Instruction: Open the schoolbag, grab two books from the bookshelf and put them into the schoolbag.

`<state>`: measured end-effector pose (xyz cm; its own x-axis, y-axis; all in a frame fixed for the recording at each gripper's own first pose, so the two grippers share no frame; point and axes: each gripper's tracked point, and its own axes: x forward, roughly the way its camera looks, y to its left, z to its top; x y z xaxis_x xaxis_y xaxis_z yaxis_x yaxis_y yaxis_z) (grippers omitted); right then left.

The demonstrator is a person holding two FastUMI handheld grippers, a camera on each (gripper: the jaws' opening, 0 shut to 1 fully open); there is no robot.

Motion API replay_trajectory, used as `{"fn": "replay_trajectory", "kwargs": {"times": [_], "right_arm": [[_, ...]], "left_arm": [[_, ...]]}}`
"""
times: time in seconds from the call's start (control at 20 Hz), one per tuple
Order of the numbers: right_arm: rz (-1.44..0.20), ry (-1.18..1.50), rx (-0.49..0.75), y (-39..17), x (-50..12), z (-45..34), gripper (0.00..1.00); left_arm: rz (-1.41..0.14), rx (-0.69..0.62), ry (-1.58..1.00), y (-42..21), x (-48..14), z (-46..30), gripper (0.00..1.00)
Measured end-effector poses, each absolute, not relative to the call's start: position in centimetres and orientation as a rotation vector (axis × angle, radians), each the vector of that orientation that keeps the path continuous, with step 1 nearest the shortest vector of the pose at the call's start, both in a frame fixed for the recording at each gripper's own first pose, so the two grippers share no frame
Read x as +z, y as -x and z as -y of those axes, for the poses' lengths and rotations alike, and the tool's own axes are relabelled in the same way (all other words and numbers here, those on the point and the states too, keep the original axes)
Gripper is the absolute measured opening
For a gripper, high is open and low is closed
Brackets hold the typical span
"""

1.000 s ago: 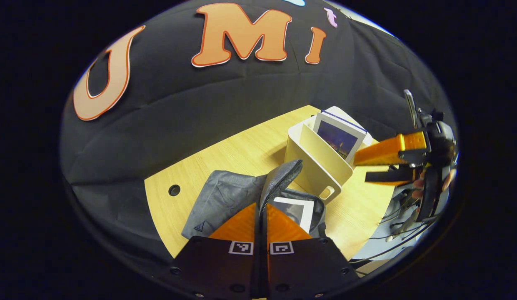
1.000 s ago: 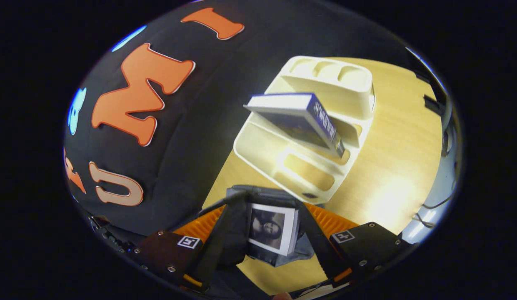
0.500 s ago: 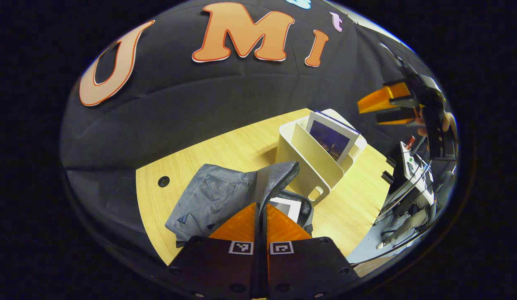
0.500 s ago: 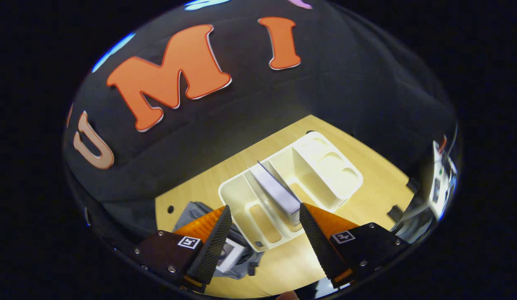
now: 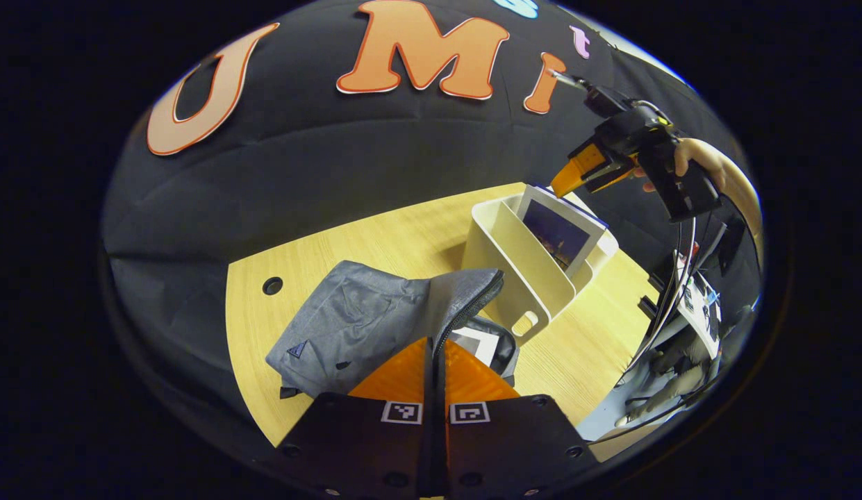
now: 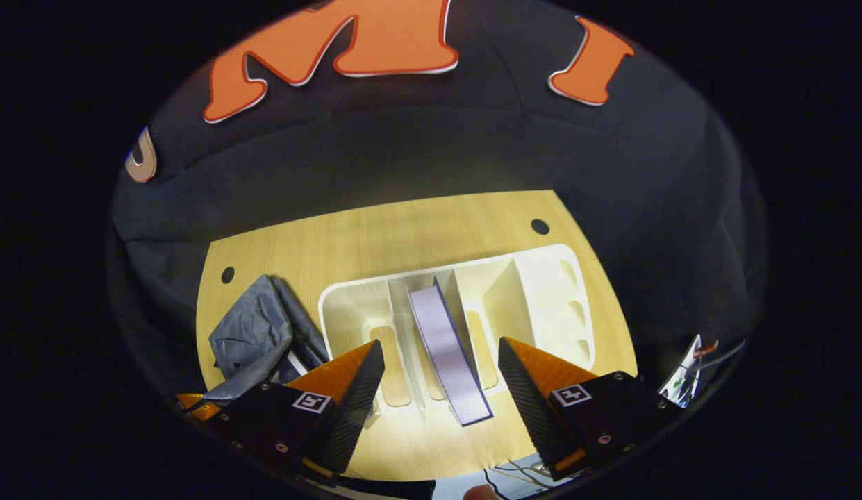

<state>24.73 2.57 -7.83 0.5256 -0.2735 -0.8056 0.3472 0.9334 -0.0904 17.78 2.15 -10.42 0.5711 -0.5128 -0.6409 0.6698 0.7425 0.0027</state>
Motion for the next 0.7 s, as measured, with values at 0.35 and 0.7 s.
{"fn": "replay_trajectory", "kwargs": {"times": [0.35,0.7], "right_arm": [[-1.120,-0.070,-0.345,-25.6,-12.4,-1.5,1.00],[-1.177,-0.048,-0.308,-25.4,-14.1,-1.5,0.74]], "left_arm": [[-0.688,-0.662,-0.237,-17.7,-10.8,-1.7,0.00],[-0.705,-0.641,-0.238,-17.4,-11.4,-1.6,0.01]]}}
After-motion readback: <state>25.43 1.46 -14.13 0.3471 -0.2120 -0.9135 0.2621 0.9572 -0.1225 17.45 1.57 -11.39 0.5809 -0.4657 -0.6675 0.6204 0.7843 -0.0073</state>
